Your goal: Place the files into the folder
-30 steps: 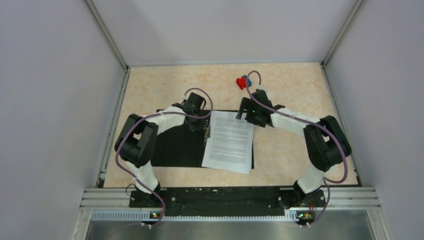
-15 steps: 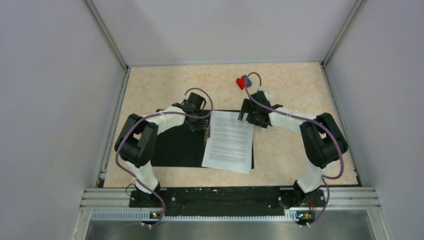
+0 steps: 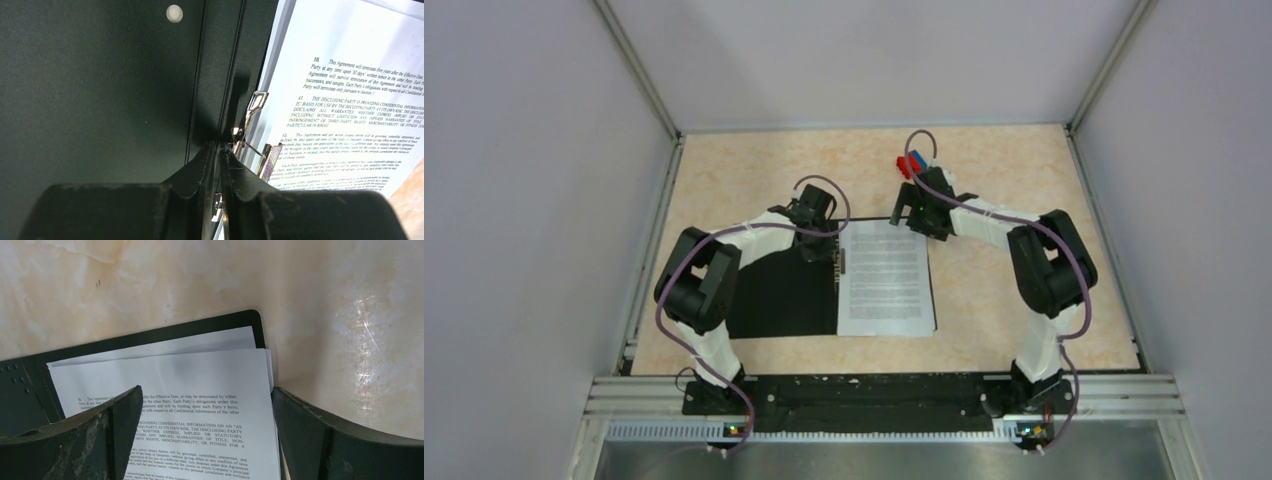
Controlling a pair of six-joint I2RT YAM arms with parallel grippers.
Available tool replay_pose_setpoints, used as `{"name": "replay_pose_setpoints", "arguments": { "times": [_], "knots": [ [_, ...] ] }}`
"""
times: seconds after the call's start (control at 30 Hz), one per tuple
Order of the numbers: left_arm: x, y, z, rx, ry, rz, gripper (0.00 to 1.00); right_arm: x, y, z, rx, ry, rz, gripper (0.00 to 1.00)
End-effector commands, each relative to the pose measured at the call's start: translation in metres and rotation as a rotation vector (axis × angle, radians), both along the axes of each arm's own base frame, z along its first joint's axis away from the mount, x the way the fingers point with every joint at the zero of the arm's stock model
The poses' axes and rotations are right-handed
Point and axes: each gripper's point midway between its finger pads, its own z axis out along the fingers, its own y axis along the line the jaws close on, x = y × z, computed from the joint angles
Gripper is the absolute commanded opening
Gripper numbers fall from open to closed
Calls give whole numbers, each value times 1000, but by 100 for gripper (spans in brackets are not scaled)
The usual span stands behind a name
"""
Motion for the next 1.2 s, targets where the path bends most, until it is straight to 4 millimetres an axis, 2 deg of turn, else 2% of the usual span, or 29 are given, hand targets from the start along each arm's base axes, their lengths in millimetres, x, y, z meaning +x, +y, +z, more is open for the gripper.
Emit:
{"name": "replay_pose_setpoints", "arguments": {
  "times": [0.0,0.13,0.27,0.43,0.53,0.63,0.83,0.93,1.17],
  "knots": [
    [9,-9,3,-17,-22,-20,15,12,10,8,22,-13,15,99],
    [9,-9,4,-16,-23,-21,15,10,9,7,11,-13,11,99],
    [8,-8,4,-15,-22,-24,15,11,-4,9,-32,-34,-19,99],
    [7,-7,4,-13,-21,-22,15,12,-26,23,-69,-68,-57,99],
    [6,-7,4,-14,-20,-23,15,9,-31,25,-80,-66,-55,99],
    [7,-7,3,-14,-20,-23,15,-4,-27,25,-58,-54,-27,99],
    [7,-7,3,-12,-21,-24,15,-47,-16,24,-28,-47,-2,99],
    [6,-6,2,-10,-19,-28,15,-62,-13,19,-14,-35,1,99],
    [5,-6,0,-9,-15,-25,15,-74,3,14,0,-22,30,99]
  ]
}}
